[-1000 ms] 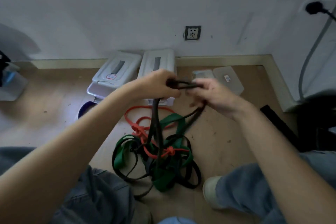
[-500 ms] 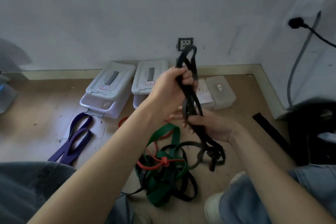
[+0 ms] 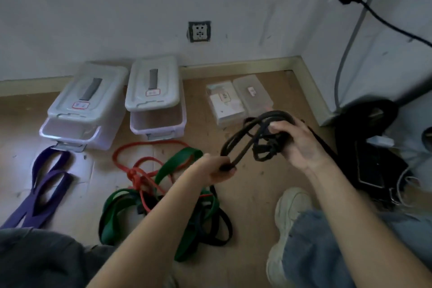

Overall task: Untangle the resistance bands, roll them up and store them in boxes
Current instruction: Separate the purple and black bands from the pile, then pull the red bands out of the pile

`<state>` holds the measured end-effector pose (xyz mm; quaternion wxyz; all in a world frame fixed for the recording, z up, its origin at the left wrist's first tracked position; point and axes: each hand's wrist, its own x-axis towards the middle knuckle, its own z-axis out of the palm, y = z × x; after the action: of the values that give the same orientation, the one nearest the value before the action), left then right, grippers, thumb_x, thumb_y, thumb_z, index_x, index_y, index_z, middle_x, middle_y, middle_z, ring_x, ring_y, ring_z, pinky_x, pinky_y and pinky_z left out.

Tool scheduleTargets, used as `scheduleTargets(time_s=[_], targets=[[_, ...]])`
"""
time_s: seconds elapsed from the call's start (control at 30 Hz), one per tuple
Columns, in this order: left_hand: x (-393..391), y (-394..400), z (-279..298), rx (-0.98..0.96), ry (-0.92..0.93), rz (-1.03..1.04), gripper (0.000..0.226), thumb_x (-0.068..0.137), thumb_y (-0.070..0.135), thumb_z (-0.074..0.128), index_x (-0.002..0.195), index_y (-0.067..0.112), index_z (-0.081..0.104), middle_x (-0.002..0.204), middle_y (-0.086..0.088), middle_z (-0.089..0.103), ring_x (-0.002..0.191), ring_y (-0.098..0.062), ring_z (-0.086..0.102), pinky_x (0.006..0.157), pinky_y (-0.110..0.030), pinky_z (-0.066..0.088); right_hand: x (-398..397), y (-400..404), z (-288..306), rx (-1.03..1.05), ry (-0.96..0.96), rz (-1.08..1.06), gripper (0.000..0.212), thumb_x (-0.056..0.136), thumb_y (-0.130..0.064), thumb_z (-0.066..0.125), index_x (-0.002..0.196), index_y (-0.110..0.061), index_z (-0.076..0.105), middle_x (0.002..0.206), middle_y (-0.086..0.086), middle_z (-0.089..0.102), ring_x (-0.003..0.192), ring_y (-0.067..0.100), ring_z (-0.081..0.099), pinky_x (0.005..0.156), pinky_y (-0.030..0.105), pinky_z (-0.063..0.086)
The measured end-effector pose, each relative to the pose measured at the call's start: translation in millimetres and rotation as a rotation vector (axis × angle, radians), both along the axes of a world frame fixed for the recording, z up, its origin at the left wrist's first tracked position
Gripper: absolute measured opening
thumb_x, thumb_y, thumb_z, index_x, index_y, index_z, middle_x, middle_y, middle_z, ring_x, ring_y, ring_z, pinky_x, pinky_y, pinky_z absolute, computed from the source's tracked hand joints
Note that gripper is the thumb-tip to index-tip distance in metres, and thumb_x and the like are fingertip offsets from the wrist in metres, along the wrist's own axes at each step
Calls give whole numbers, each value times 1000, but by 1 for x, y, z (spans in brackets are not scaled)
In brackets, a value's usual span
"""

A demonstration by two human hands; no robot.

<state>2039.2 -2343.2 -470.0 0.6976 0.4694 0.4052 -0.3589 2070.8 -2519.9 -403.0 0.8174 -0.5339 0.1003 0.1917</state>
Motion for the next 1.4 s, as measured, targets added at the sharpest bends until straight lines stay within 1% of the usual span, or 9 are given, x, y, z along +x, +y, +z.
scheduleTargets(time_s=[0.2, 0.43, 0.63, 0.8, 0.9, 1.0, 1.13, 1.3, 1.4], targets=[[-18, -49, -62, 284, -66, -588, 38, 92, 24, 55, 125, 10, 46, 95, -5, 59, 79, -16, 61, 62, -26, 55, 16, 5, -64, -391, 376, -75, 9, 87, -12, 58, 92, -4, 58, 81, 13, 67, 64, 22, 68, 55, 26, 53], [-5, -35, -114, 522, -350, -918, 56, 90, 27, 58, 139, 15, 34, 140, -9, 43, 122, -24, 47, 88, -26, 40, 67, 15, -130, -1423, 283, 622, 17, 84, -21, 58, 93, -10, 48, 74, 4, 46, 64, 19, 48, 54, 27, 40], [-9, -41, -128, 637, -510, -815, 42, 93, 14, 47, 135, 12, 42, 136, -9, 48, 121, -24, 49, 96, -32, 41, 55, 5, -181, -1548, 139, 424, 69, 81, -51, 63, 129, -4, 45, 136, 16, 42, 127, 35, 37, 103, 43, 34], [-32, -19, -112, 849, -657, -780, 34, 92, 10, 45, 126, 10, 48, 124, -10, 55, 109, -26, 55, 91, -33, 44, 6, 14, -182, -1582, -295, 367, 49, 88, -29, 59, 130, -8, 44, 137, 15, 40, 128, 32, 35, 106, 42, 32], [-66, 12, -108, 1136, -781, -927, 38, 91, 22, 49, 128, 12, 48, 125, -6, 53, 117, -26, 48, 100, -36, 31, -28, 44, -186, -1650, -562, 502, 40, 90, -24, 54, 128, -14, 51, 143, 10, 39, 134, 28, 30, 113, 44, 19], [-104, 51, -112, 1335, -715, -1068, 54, 88, 41, 51, 135, 19, 39, 137, -2, 44, 132, -22, 35, 109, -36, 17, -49, 76, -195, -1296, -387, 701, 41, 92, -23, 52, 132, -15, 47, 137, 7, 47, 128, 26, 39, 105, 37, 33], [-135, 87, -112, 1385, -576, -1297, 74, 85, 41, 58, 144, 22, 18, 138, -4, 42, 129, -24, 40, 108, -37, 23, -77, 108, -203, -1092, -273, 1140, 64, 86, -26, 64, 143, -23, 34, 157, 0, 8, 140, 27, 23, 110, 38, 29], [-128, 129, -75, 1105, -596, -1139, 40, 88, 17, 58, 126, 10, 49, 109, -10, 65, 101, -27, 62, 86, -35, 49, -91, 124, -180, -1243, -320, 1040, 20, 90, -31, 60, 92, -11, 65, 120, 8, 44, 107, 26, 47, 88, 31, 40], [-115, 148, -33, 952, -643, -982, 24, 88, 16, 60, 109, 6, 60, 92, -9, 65, 85, -24, 64, 75, -29, 50, -78, 127, -129, -965, -220, 810, 19, 94, -27, 54, 87, -11, 63, 86, 5, 63, 78, 17, 57, 64, 19, 42]])
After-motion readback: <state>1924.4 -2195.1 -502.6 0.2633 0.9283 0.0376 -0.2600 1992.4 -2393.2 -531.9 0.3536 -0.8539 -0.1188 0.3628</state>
